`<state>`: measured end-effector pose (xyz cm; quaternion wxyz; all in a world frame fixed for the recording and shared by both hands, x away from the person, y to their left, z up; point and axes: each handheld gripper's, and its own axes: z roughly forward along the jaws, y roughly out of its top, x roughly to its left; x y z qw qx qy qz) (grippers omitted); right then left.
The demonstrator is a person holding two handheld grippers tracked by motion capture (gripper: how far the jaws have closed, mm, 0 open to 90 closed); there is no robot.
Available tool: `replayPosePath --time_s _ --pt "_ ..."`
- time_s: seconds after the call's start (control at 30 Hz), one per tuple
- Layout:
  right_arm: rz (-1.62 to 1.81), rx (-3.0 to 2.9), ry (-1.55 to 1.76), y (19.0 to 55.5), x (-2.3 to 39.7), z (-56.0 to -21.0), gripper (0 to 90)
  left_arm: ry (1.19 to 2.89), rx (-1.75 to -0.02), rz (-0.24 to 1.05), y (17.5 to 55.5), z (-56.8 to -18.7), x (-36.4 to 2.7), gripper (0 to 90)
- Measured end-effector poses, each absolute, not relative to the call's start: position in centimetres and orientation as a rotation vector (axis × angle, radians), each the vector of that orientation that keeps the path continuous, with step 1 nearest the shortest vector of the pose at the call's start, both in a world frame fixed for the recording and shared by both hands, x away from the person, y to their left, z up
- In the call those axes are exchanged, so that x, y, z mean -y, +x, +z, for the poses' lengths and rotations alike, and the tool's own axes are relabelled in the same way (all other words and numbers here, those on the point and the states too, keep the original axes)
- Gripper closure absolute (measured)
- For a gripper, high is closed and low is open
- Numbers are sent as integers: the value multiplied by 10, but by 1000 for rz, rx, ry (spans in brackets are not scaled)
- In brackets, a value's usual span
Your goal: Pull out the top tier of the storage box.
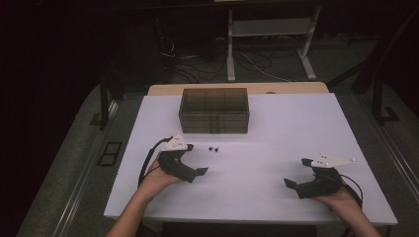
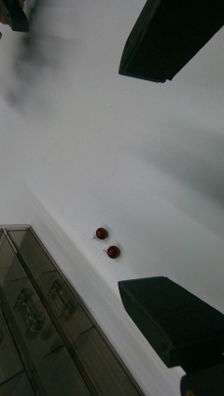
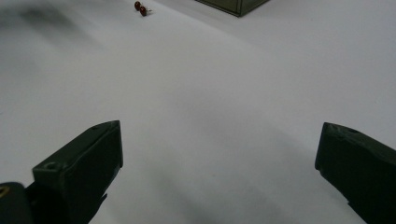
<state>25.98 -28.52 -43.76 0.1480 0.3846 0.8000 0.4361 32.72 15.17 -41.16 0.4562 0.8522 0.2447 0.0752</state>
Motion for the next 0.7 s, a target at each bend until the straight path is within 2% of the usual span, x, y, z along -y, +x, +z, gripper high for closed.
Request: replayPosePath --time_s 0.7 --pt "1270 -2303 1090 259 284 -438 4 2118 -614 199 351 -411 -144 0"
